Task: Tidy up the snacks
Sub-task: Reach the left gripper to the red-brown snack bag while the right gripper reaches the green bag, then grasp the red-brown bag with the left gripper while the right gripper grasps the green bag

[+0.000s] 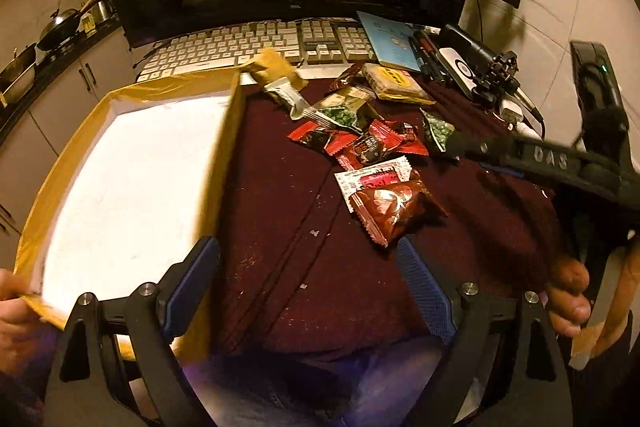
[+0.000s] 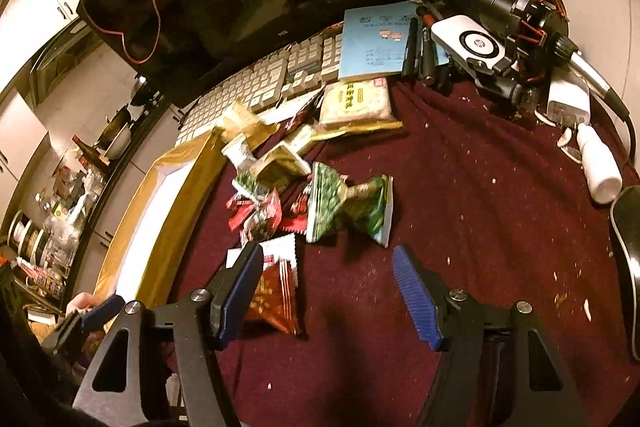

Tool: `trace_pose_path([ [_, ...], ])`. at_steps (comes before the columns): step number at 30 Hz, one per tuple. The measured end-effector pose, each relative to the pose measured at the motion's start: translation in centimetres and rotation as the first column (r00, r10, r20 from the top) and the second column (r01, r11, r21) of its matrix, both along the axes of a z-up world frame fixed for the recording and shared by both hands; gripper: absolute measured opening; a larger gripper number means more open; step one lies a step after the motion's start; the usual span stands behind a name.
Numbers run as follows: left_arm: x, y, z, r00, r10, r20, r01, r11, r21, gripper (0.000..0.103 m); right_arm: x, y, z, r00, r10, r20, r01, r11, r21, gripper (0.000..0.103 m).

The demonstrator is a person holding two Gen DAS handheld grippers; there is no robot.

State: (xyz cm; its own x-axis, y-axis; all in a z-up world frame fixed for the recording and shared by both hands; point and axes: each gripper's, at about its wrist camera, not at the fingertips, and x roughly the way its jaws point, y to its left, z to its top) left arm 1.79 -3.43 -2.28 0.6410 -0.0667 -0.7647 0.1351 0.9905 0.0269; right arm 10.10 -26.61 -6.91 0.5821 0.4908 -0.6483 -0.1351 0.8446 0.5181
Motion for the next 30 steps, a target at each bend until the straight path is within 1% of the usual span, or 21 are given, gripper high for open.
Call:
trace_pose_path([
  [4, 0.0, -0.4, -0.1, 1.0, -0.018, -0.006, 0.018, 1.0, -0.003, 0.091, 2.1, -0.4, -0.6, 0.999, -0.02, -0.028, 0.022, 0.999, 0.049, 0.07],
  [6, 0.1, -0.6, -0.1, 1.0, -0.026, -0.008, 0.026, 1.0, 0.003, 0.091, 3.1, -0.5, -1.1, 0.998, -0.032, -0.05, 0.035, 0.998, 0.06, 0.07],
  [9, 0.2, -0.8, -0.3, 0.999, -0.032, -0.013, 0.032, 0.999, 0.01, 0.091, 4.1, -0.2, -1.8, 0.998, -0.039, -0.059, 0.043, 0.997, 0.069, 0.07],
  [10, 0.3, -0.8, -0.3, 0.999, -0.033, -0.017, 0.033, 0.999, 0.012, 0.091, 4.4, 0.1, -2.0, 0.998, -0.042, -0.055, 0.045, 0.997, 0.065, 0.067],
  [11, 0.4, -0.8, -0.3, 0.999, -0.035, -0.019, 0.035, 0.999, 0.011, 0.091, 4.5, 0.2, -2.1, 0.998, -0.042, -0.046, 0.044, 0.998, 0.053, 0.061],
  [12, 0.5, -0.9, -0.4, 0.999, -0.037, -0.022, 0.037, 0.999, 0.009, 0.091, 4.3, 0.5, -2.1, 0.998, -0.051, -0.033, 0.052, 0.998, 0.022, 0.058],
  [13, 0.5, -0.9, -0.4, 0.999, -0.04, -0.024, 0.04, 0.999, 0.007, 0.091, 4.2, 0.6, -2.0, 0.998, -0.051, -0.029, 0.051, 0.999, 0.013, 0.054],
  [14, 0.7, -0.9, -0.5, 0.998, -0.047, -0.028, 0.048, 0.999, 0.002, 0.091, 4.2, 0.8, -2.0, 0.999, -0.036, -0.02, 0.036, 0.999, 0.015, 0.053],
  [15, 0.9, -1.0, -0.5, 0.997, -0.062, -0.035, 0.062, 0.998, -0.012, 0.091, 4.2, 0.9, -1.9, 1.0, -0.025, -0.014, 0.025, 1.0, 0.015, 0.052],
  [16, 1.1, -1.1, -0.7, 0.996, -0.084, -0.043, 0.083, 0.996, -0.032, 0.091, 4.1, 1.0, -1.7, 1.0, -0.024, -0.005, 0.024, 1.0, 0.006, 0.049],
  [17, 1.4, -1.2, -0.8, 0.992, -0.113, -0.049, 0.111, 0.992, -0.055, 0.091, 3.8, 1.0, -1.6, 1.0, -0.028, 0.004, 0.029, 1.0, -0.003, 0.043],
  [18, 1.7, -1.5, -1.0, 0.989, -0.138, -0.058, 0.134, 0.989, -0.065, 0.091, 3.7, 0.9, -1.5, 1.0, -0.027, 0.013, 0.027, 1.0, -0.009, 0.043],
  [21, 2.4, -2.5, -1.2, 0.98, -0.188, -0.067, 0.185, 0.982, -0.039, 0.091, 2.8, 0.0, -1.1, 0.998, -0.042, 0.037, 0.041, 0.999, 0.022, 0.042],
  [24, 3.4, -4.1, -1.2, 0.963, -0.256, -0.083, 0.255, 0.967, -0.016, 0.091, 1.8, -1.3, -0.5, 0.993, -0.082, 0.079, 0.081, 0.997, 0.016, 0.04],
  [26, 4.0, -5.1, -1.2, 0.956, -0.285, -0.075, 0.288, 0.958, 0.022, 0.091, 1.6, -2.0, -0.3, 0.989, -0.106, 0.104, 0.104, 0.994, 0.025, 0.04],
  [27, 4.2, -5.8, -1.1, 0.954, -0.297, -0.05, 0.3, 0.952, 0.066, 0.091, 1.7, -2.4, -0.4, 0.988, -0.117, 0.105, 0.114, 0.993, 0.033, 0.04],
  [28, 4.5, -6.2, -1.0, 0.95, -0.308, -0.045, 0.31, 0.947, 0.084, 0.091, 1.9, -2.7, -0.7, 0.987, -0.124, 0.103, 0.121, 0.992, 0.04, 0.04],
  [30, 5.3, -6.9, -1.3, 0.939, -0.339, -0.057, 0.343, 0.936, 0.076, 0.091, 2.2, -2.9, -1.0, 0.988, -0.128, 0.089, 0.123, 0.99, 0.062, 0.04],
])
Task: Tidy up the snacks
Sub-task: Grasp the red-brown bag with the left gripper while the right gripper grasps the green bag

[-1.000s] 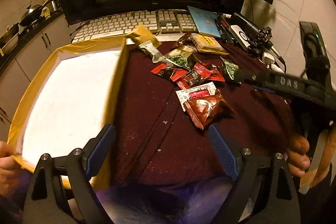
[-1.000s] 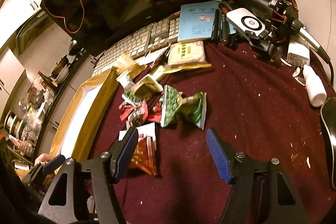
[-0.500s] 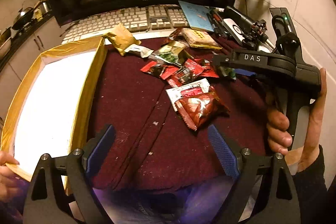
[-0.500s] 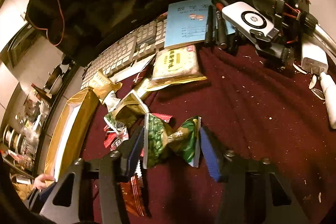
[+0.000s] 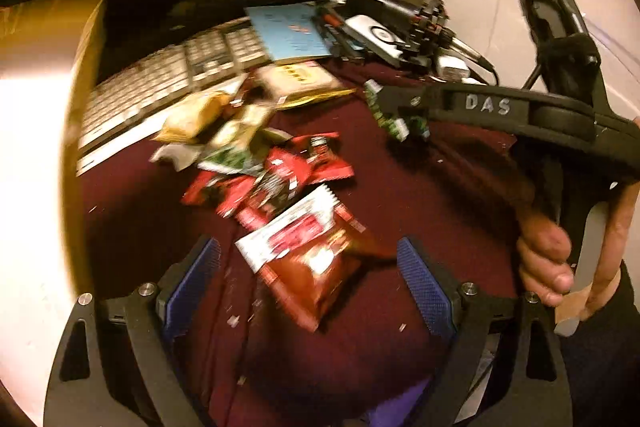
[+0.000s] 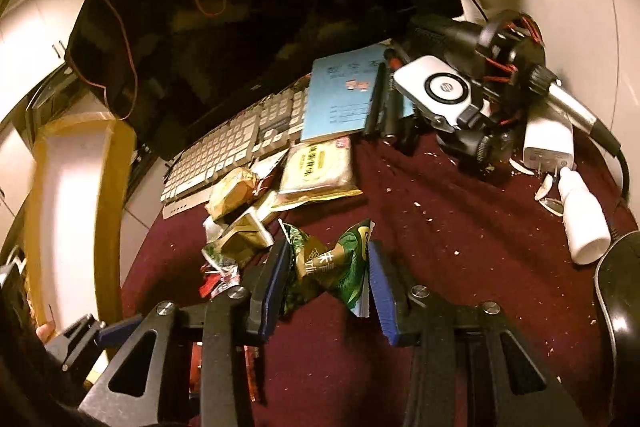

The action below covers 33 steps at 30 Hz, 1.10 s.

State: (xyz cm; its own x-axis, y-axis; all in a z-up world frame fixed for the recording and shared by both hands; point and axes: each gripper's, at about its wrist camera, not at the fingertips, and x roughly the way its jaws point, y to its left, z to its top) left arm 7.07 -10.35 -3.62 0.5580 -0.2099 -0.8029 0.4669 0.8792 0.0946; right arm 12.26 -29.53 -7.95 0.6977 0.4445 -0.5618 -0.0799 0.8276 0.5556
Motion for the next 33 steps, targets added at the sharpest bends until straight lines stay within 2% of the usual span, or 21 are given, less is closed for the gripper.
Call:
trace_pose_path([
  [3, 0.8, -0.6, -0.9, 1.0, -0.019, 0.001, 0.019, 0.999, 0.037, 0.088, -0.1, -0.1, 0.1, 1.0, 0.011, 0.011, -0.011, 1.0, 0.005, 0.04],
  [4, 0.8, -0.7, -1.3, 0.999, -0.033, -0.005, 0.034, 0.998, 0.046, 0.079, -0.1, -0.1, 0.1, 1.0, 0.015, 0.013, -0.015, 1.0, 0.005, 0.04],
  [5, 0.8, -0.7, -1.6, 0.999, -0.047, -0.023, 0.047, 0.998, 0.037, 0.072, -0.1, 0.0, 0.2, 1.0, 0.017, 0.015, -0.017, 1.0, 0.006, 0.04],
  [7, 0.7, -0.3, -1.7, 0.998, -0.047, -0.046, 0.046, 0.999, -0.007, 0.07, -0.1, 0.0, 0.1, 1.0, 0.021, 0.013, -0.021, 1.0, 0.011, 0.04],
  [10, 0.3, -0.1, -1.4, 0.997, -0.048, -0.056, 0.047, 0.999, -0.019, 0.061, 0.0, 0.1, 0.2, 0.999, 0.028, 0.02, -0.028, 0.999, 0.015, 0.04],
  [12, 0.2, 0.1, -1.5, 0.995, -0.052, -0.09, 0.049, 0.998, -0.033, 0.061, 0.0, 0.3, 0.1, 0.999, 0.035, 0.019, -0.035, 0.999, 0.009, 0.04],
  [16, 0.8, 0.0, -2.6, 0.994, -0.033, -0.105, 0.032, 0.999, -0.009, 0.061, 0.2, 0.7, 0.1, 0.999, 0.05, 0.017, -0.05, 0.999, -0.006, 0.04],
  [19, 0.5, 0.2, -2.1, 0.995, -0.057, -0.087, 0.052, 0.997, -0.057, 0.06, 0.2, 0.9, 0.1, 0.998, 0.056, 0.015, -0.056, 0.998, -0.014, 0.04],
  [20, 0.3, 0.1, -2.0, 0.994, -0.066, -0.087, 0.06, 0.996, -0.063, 0.047, 0.3, 0.9, 0.0, 0.998, 0.057, 0.014, -0.057, 0.998, -0.015, 0.04],
  [24, -0.6, -0.3, -2.2, 0.994, -0.057, -0.09, 0.054, 0.998, -0.036, 0.037, 0.2, 0.8, 0.0, 0.998, 0.055, 0.021, -0.055, 0.998, -0.012, 0.04],
  [26, -1.2, 0.1, -1.9, 0.995, -0.047, -0.083, 0.042, 0.997, -0.069, 0.034, 0.2, 0.9, 0.0, 0.998, 0.056, 0.022, -0.056, 0.998, -0.013, 0.04],
  [28, -1.9, 0.8, -1.2, 0.996, -0.035, -0.083, 0.023, 0.99, -0.139, 0.034, 0.3, 1.0, -0.1, 0.998, 0.061, 0.019, -0.061, 0.998, -0.021, 0.04],
  [33, -3.6, 3.6, 1.3, 0.998, 0.044, -0.047, -0.056, 0.953, -0.298, 0.033, 0.1, 1.8, 0.3, 0.997, 0.067, 0.034, -0.065, 0.995, -0.076, 0.04],
])
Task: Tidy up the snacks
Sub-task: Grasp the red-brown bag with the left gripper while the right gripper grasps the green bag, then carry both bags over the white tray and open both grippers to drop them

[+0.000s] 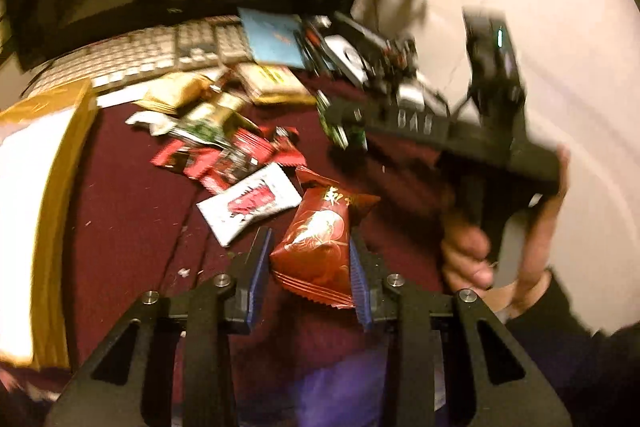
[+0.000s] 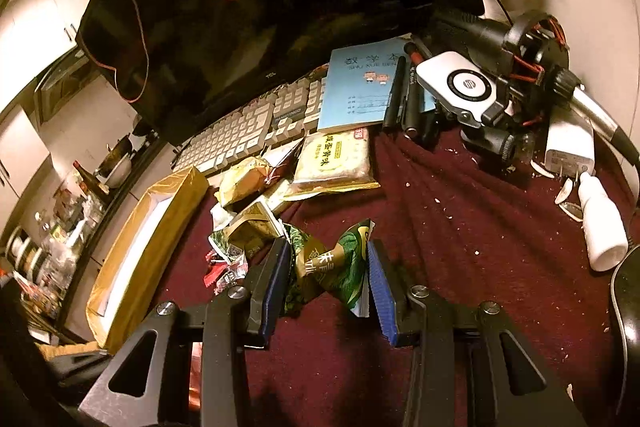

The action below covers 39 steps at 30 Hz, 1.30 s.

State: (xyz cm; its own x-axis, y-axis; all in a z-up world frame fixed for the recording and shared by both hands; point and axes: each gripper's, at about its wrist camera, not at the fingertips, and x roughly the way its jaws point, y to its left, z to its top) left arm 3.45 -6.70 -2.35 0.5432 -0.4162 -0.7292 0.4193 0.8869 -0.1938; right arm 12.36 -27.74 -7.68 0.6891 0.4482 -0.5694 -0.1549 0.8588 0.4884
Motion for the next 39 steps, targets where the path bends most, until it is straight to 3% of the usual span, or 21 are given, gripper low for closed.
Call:
trace_pose_path([
  [4, -0.4, 3.9, 1.6, 0.988, 0.153, 0.009, -0.152, 0.986, -0.068, 0.033, 0.1, 1.5, 0.2, 0.998, -0.056, -0.036, 0.051, 0.992, -0.117, 0.04],
  [10, -1.4, 10.6, 3.5, 0.933, 0.352, 0.067, -0.345, 0.933, -0.1, 0.034, -2.5, 5.5, 5.0, 0.992, 0.101, 0.08, -0.104, 0.994, 0.029, 0.04],
  [14, -1.5, 15.8, 3.3, 0.873, 0.484, 0.061, -0.476, 0.872, -0.112, 0.034, -3.1, 11.4, 6.4, 0.955, 0.284, 0.083, -0.29, 0.955, 0.066, 0.04],
  [16, -1.5, 18.6, 3.0, 0.823, 0.565, 0.065, -0.558, 0.824, -0.097, 0.034, -3.6, 14.4, 6.6, 0.934, 0.35, 0.078, -0.354, 0.934, 0.045, 0.04],
  [23, -1.0, 24.9, 0.8, 0.709, 0.705, -0.01, -0.705, 0.708, -0.051, 0.034, -4.1, 24.3, 6.4, 0.848, 0.527, 0.059, -0.527, 0.85, -0.024, 0.04],
  [30, -0.4, 27.9, -1.5, 0.672, 0.738, -0.059, -0.74, 0.672, -0.015, 0.034, -4.7, 31.7, 5.2, 0.788, 0.616, 0.017, -0.609, 0.783, -0.128, 0.04],
  [36, -0.1, 28.4, -2.3, 0.662, 0.747, -0.07, -0.748, 0.664, 0.009, 0.035, -5.2, 34.9, 2.9, 0.799, 0.599, -0.045, -0.581, 0.753, -0.308, 0.041],
  [39, 0.0, 27.9, -2.2, 0.673, 0.738, -0.046, -0.738, 0.674, 0.036, 0.04, -6.0, 33.9, 3.2, 0.798, 0.603, -0.022, -0.581, 0.757, -0.299, 0.048],
])
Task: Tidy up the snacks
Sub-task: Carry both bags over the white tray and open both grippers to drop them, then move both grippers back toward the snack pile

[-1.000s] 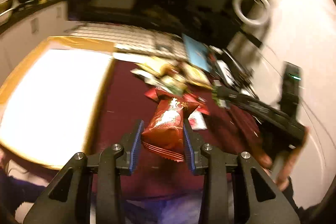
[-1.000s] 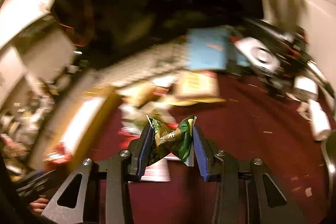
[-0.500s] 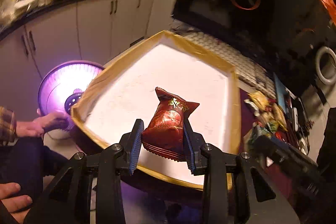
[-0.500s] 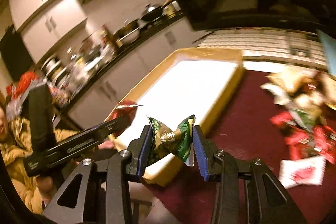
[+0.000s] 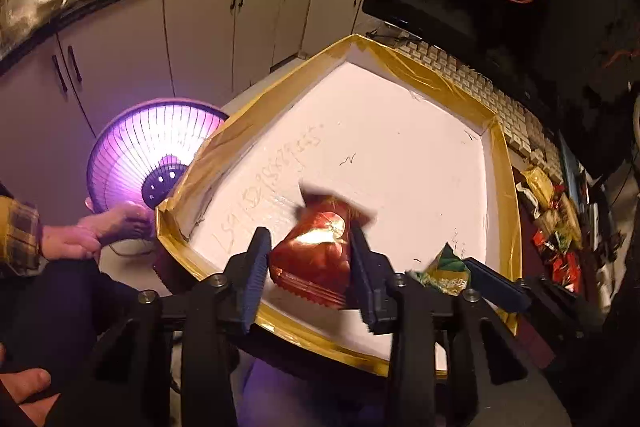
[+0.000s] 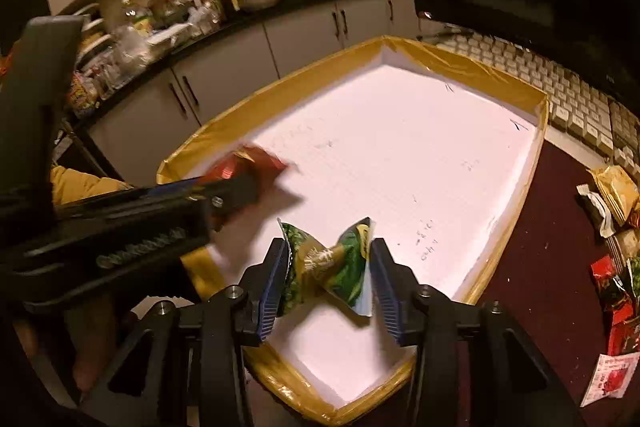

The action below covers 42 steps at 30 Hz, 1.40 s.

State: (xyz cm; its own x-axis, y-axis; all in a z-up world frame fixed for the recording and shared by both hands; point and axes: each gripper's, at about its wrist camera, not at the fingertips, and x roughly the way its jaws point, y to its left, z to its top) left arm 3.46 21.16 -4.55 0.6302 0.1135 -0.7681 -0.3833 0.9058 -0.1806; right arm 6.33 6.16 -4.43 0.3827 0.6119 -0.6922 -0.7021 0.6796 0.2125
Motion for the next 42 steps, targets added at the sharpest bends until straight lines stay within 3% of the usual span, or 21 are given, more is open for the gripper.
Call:
trace_pose_path([
  [2, 0.0, -0.2, 0.2, 1.0, -0.005, 0.004, 0.005, 1.0, -0.005, 0.047, -0.2, -0.4, 0.5, 1.0, -0.003, 0.001, 0.003, 0.999, 0.032, 0.062],
  [7, -1.5, -1.3, 2.0, 0.993, -0.009, 0.122, 0.008, 1.0, 0.01, 0.077, -1.0, -4.1, 2.2, 0.999, -0.028, -0.024, 0.031, 0.988, 0.153, 0.067],
  [8, -1.9, -1.5, 2.2, 0.99, -0.008, 0.141, 0.006, 1.0, 0.018, 0.078, -1.1, -5.0, 2.6, 0.999, -0.04, -0.024, 0.044, 0.984, 0.171, 0.069],
  [14, -4.1, -3.8, 2.9, 0.981, -0.021, 0.194, 0.014, 0.999, 0.034, 0.078, -0.9, -12.0, 3.1, 0.989, -0.117, -0.09, 0.135, 0.96, 0.244, 0.075],
  [21, -4.6, -6.7, 3.1, 0.974, -0.053, 0.22, 0.055, 0.998, -0.004, 0.078, 2.3, -18.4, 2.5, 0.952, -0.251, -0.176, 0.286, 0.934, 0.213, 0.075],
  [24, -4.2, -7.9, 3.5, 0.974, -0.085, 0.21, 0.081, 0.996, 0.028, 0.078, 3.1, -20.7, 1.8, 0.936, -0.292, -0.199, 0.333, 0.916, 0.224, 0.076],
  [31, -4.0, -10.1, 4.0, 0.968, -0.159, 0.194, 0.152, 0.987, 0.05, 0.078, 3.3, -23.4, -0.2, 0.903, -0.344, -0.256, 0.405, 0.883, 0.24, 0.076],
  [42, -3.9, -13.7, 4.5, 0.956, -0.243, 0.162, 0.229, 0.969, 0.097, 0.078, 3.3, -24.6, -0.9, 0.898, -0.356, -0.26, 0.417, 0.878, 0.236, 0.076],
])
